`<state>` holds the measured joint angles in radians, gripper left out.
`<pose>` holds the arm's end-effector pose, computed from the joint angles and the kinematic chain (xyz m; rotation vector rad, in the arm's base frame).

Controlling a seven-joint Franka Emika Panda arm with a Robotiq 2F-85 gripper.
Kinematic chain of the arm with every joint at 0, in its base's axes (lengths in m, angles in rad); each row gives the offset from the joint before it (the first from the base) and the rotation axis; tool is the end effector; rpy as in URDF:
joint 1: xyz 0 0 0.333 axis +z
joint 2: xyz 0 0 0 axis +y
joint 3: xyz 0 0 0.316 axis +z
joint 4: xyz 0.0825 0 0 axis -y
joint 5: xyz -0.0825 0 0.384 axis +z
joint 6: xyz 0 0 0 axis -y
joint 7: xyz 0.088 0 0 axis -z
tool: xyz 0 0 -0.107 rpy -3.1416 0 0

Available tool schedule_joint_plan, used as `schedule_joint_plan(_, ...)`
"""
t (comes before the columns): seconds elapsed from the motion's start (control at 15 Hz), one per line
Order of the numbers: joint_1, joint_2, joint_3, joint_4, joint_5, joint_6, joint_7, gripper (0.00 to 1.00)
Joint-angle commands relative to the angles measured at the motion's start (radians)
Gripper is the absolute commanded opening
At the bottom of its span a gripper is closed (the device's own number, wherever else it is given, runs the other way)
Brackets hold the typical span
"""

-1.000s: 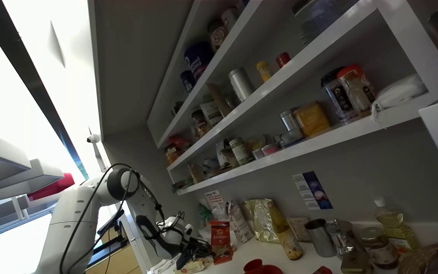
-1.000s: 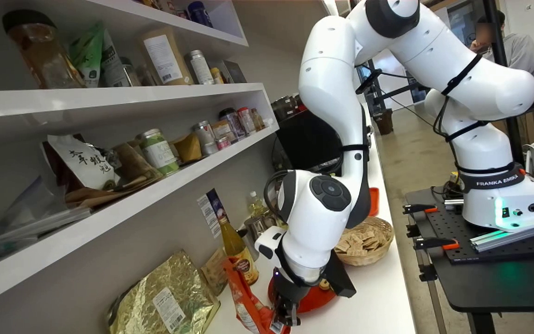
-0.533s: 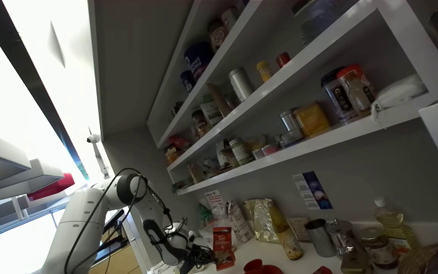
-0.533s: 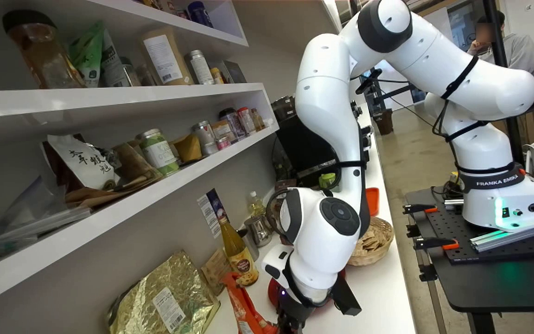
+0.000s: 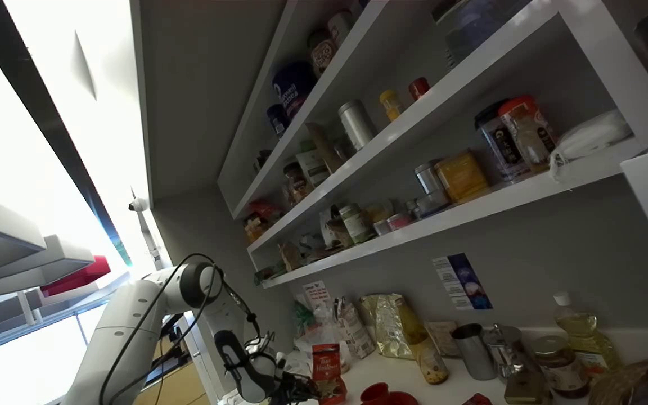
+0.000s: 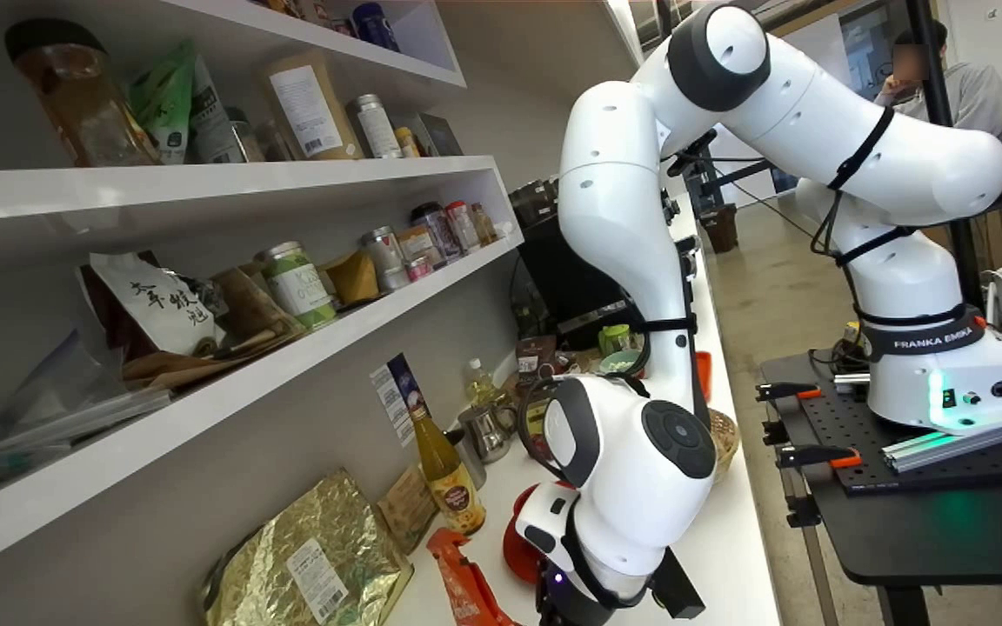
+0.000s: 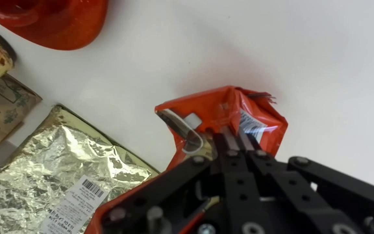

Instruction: Remove the tim hortons from the shelf and put it on the countertop

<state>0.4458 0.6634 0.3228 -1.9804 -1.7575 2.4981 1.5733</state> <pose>0.4168 0.4145 0.1311 2.5703 0.8690 0.9801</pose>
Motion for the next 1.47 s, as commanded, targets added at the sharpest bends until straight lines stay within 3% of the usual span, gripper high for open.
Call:
schedule_joint_plan(0.0, -0.006, 0.006, 0.011, 0.003, -0.056, -0.046, 0.048, 0.0)
schedule_joint_plan(0.33, -0.035, 0.017, 0.016, 0.008, -0.048, -0.053, 0.032, 0.01)
schedule_joint_plan(0.4, -0.039, 0.018, 0.017, 0.007, -0.049, -0.051, 0.033, 0.27)
schedule_joint_plan(0.53, -0.047, 0.021, 0.017, 0.008, -0.049, -0.048, 0.031, 0.33)
schedule_joint_plan(0.8, -0.059, 0.024, 0.019, 0.008, -0.032, -0.046, 0.015, 0.64)
schedule_joint_plan(1.07, -0.102, -0.025, 0.042, -0.032, 0.087, 0.015, -0.044, 0.94)
schedule_joint_plan(1.13, -0.114, -0.038, 0.048, -0.043, 0.13, 0.039, -0.071, 0.99)
schedule_joint_plan(1.4, -0.209, -0.108, 0.1, -0.112, 0.406, 0.166, -0.244, 1.0)
